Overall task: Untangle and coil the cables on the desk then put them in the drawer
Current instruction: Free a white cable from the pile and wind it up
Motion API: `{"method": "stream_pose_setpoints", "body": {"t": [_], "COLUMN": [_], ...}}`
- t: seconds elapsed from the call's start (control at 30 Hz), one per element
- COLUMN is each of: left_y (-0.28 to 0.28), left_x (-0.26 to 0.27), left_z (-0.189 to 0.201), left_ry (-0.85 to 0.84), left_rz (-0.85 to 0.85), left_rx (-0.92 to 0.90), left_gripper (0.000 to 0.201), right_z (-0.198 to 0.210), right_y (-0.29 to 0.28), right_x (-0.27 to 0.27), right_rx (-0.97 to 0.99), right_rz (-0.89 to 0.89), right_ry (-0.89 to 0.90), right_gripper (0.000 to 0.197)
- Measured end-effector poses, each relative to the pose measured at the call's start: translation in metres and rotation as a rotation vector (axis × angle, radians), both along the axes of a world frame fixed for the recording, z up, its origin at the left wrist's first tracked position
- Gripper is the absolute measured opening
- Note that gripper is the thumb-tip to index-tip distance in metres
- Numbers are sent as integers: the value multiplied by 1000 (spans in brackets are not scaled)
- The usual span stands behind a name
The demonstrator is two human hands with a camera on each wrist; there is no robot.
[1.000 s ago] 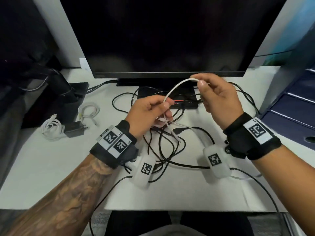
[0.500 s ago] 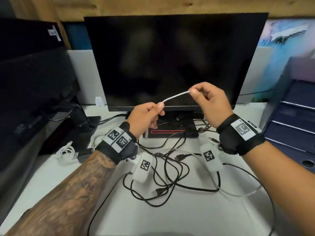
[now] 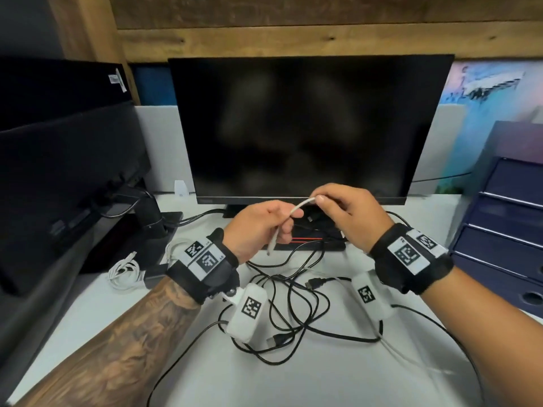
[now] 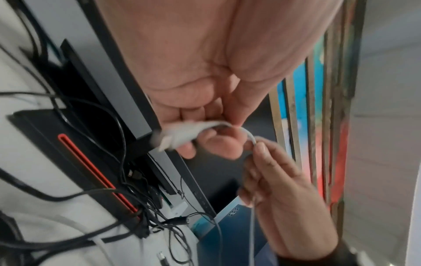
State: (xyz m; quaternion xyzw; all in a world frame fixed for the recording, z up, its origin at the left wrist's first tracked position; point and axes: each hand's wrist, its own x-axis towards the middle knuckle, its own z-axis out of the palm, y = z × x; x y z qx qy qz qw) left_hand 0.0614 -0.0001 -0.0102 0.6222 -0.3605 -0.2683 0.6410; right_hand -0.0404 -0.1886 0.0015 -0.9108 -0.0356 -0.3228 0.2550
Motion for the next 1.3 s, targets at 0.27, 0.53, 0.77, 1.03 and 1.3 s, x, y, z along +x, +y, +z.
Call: {"method": "stream_pose_setpoints", "body": {"t": [0.27, 0.53, 0.77, 1.03, 1.3], "left_y": [-6, -2, 9, 5, 1], "left_x": [-12, -9, 4, 13, 18], "left_z": [-3, 8, 26, 7, -7], "left_ry": [95, 339, 540, 436, 232], "left_rz": [-39, -178, -135, 115, 270], "left_rx": [34, 32, -427, -488, -384], "left_gripper": [29, 24, 22, 17, 19], "right_z": [-2, -13, -44, -39, -29], "right_y": [5, 0, 14, 49, 50], "right_x": [-1, 5, 7, 3, -3], "right_rx": [-302, -145, -43, -150, -296], "right_rz": [-39, -44, 13, 77, 94], "right_ry": [-75, -164, 237, 397, 356], "right_gripper": [21, 21, 33, 25, 27]}}
